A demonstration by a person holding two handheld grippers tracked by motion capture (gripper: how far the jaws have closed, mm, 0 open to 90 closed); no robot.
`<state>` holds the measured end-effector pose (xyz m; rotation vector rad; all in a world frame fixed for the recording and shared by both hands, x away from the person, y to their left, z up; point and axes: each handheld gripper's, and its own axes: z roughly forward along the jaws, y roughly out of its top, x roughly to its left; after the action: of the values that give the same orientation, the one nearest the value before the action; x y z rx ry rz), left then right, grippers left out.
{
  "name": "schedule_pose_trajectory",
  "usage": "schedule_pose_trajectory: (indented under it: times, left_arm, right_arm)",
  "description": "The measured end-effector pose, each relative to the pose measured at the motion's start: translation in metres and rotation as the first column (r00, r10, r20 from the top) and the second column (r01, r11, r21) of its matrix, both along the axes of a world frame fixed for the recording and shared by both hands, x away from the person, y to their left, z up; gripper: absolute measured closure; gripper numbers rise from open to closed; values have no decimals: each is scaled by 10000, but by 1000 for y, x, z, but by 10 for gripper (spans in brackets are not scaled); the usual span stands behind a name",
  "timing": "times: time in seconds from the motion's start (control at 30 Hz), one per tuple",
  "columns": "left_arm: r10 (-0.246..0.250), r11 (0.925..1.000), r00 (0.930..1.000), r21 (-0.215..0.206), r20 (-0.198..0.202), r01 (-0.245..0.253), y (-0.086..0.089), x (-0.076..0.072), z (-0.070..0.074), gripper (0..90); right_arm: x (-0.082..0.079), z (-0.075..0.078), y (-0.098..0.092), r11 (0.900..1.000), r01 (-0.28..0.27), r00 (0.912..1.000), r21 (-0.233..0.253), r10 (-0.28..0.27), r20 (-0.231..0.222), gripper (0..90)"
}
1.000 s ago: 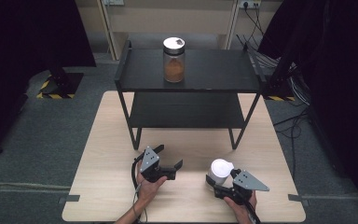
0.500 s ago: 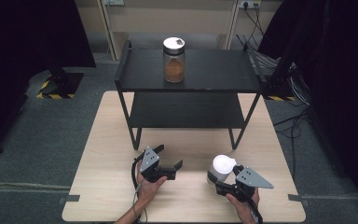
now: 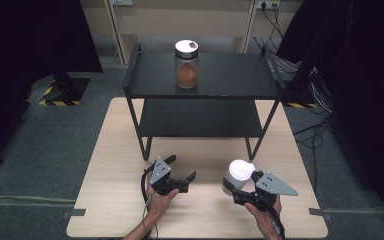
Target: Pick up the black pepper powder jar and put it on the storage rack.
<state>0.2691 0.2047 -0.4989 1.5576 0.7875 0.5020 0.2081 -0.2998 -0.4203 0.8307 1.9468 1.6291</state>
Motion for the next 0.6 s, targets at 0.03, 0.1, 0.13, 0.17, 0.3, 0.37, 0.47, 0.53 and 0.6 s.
schedule_pose_trajectory:
  times: [0.03,0.1,0.13,0.17,0.3,0.37,0.47,0.53,0.6]
  left_arm:
    - [-1,10000,10000,-8,-4,1,0,0,0,14]
    - [-2,10000,10000,-13,-11,2,0,0,0,14]
    - [2,10000,10000,-20,-7,-2,0,0,0,14]
    - [2,10000,10000,-16,-5,-2,0,0,0,14]
    - [-4,10000,10000,-3,-7,4,0,0,0,14]
    - [-5,10000,10000,10,-5,5,0,0,0,14]
    - [2,10000,10000,18,-11,-2,0,0,0,14]
    - [9,10000,10000,10,-12,-8,0,0,0,15]
    - [9,10000,10000,20,-8,-9,0,0,0,15]
  right_arm:
    - [1,3,0,10000,-2,10000,-1,2,18,309]
    - [2,9,1,10000,12,10000,-30,-12,31,309]
    - [3,13,2,10000,-4,10000,-29,4,26,309]
    - [4,16,2,10000,-24,10000,-17,24,31,309]
    - [7,28,3,10000,-37,9999,-17,37,164,309]
    - [9,35,4,10000,-76,9997,-33,77,240,309]
    - [12,46,6,9999,-145,9993,-88,148,342,309]
    - [13,53,8,9998,-168,9990,-144,174,403,309]
    - [15,62,9,9997,-219,9991,-130,224,355,309]
